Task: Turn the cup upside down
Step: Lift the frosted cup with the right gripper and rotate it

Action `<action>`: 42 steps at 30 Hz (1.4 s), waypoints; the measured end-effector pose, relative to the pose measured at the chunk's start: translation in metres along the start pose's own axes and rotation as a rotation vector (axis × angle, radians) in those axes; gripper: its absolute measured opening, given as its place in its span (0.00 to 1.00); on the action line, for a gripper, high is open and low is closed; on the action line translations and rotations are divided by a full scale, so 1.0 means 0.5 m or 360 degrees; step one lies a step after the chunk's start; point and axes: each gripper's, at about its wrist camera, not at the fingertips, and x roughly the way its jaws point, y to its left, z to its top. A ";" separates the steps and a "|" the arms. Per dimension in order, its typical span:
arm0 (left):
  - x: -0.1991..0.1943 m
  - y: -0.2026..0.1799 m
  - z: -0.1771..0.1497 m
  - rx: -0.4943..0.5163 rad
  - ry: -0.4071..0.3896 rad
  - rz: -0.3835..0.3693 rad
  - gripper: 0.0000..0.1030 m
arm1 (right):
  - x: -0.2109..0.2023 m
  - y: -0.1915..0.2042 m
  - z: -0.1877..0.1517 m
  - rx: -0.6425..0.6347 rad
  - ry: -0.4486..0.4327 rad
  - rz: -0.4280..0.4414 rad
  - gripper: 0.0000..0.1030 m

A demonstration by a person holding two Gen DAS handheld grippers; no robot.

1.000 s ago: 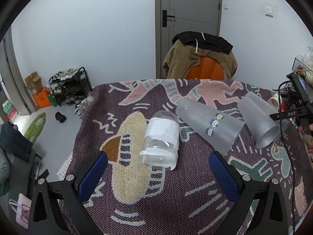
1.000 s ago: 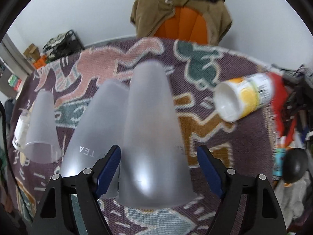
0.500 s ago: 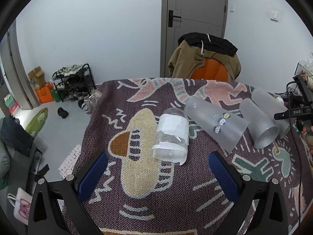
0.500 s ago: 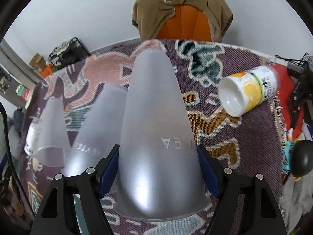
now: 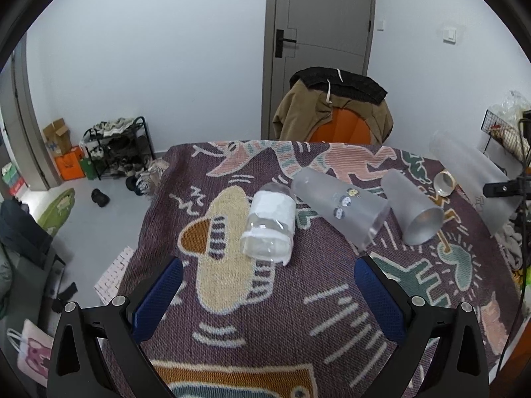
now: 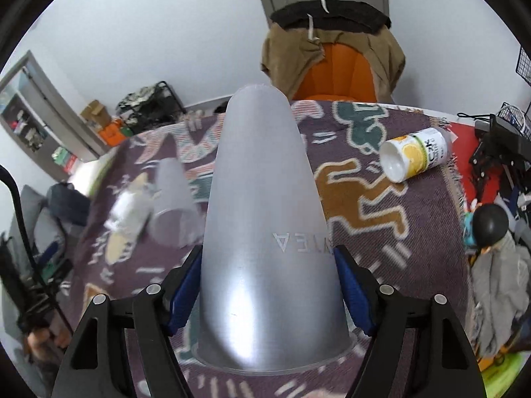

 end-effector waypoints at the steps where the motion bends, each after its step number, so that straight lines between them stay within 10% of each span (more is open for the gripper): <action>1: -0.005 0.002 -0.006 -0.0016 0.0002 -0.0008 1.00 | -0.009 0.015 -0.011 -0.0009 -0.0006 0.0011 0.74; 21: -0.078 0.159 -0.154 -0.0289 0.0034 -0.0030 1.00 | 0.034 0.243 -0.254 -0.0004 0.0082 0.0373 0.74; 42: -0.092 0.170 -0.259 -0.0258 0.0134 -0.0047 1.00 | 0.120 0.277 -0.378 0.0100 0.0144 0.0348 0.76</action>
